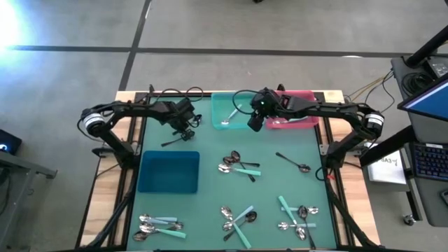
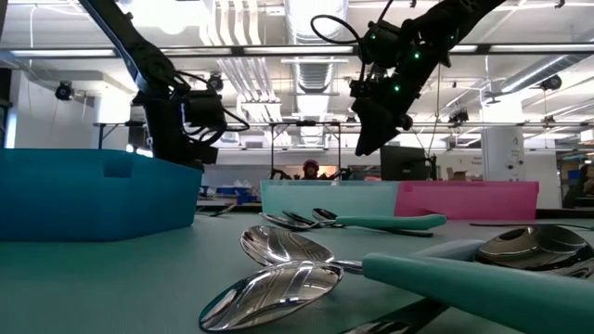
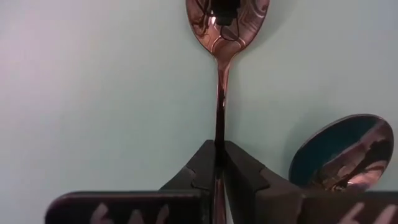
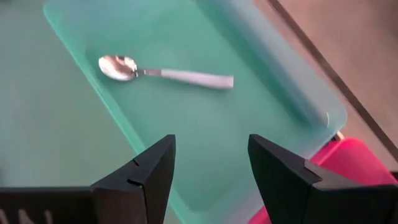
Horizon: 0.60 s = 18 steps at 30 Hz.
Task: Sort silverware by color (type)
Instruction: Put the top left black spoon into the dark blue bin
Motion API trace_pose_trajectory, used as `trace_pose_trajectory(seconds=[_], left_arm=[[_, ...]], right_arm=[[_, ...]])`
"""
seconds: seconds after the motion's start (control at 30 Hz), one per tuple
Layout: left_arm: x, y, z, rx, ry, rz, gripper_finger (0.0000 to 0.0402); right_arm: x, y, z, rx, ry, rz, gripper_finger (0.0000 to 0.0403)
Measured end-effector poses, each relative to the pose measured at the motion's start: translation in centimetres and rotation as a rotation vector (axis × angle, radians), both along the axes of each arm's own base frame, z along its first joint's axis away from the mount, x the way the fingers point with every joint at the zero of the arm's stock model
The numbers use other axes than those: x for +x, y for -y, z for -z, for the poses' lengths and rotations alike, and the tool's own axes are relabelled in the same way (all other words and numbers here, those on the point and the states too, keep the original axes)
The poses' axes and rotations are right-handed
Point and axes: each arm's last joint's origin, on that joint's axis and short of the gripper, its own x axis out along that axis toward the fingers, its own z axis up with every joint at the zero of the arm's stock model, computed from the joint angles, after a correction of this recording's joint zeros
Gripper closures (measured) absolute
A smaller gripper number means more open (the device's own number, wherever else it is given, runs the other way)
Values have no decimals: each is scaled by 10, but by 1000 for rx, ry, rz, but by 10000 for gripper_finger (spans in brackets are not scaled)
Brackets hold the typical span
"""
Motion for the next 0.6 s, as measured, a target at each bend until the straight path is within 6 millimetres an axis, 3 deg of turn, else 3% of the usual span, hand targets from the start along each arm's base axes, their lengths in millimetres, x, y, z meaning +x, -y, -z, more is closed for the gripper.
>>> trace_pose_trajectory(seconds=[0.13,0.4,0.6], left_arm=[[-7,5,-21,29,61,-3,399],[-16,16,-79,116,348,-38,400],[-17,51,-113,23,576,-24,401]], right_arm=[[-2,-1,2,29,-17,22,209],[1,1,-1,13,39,31,209],[2,1,-1,12,43,33,209]])
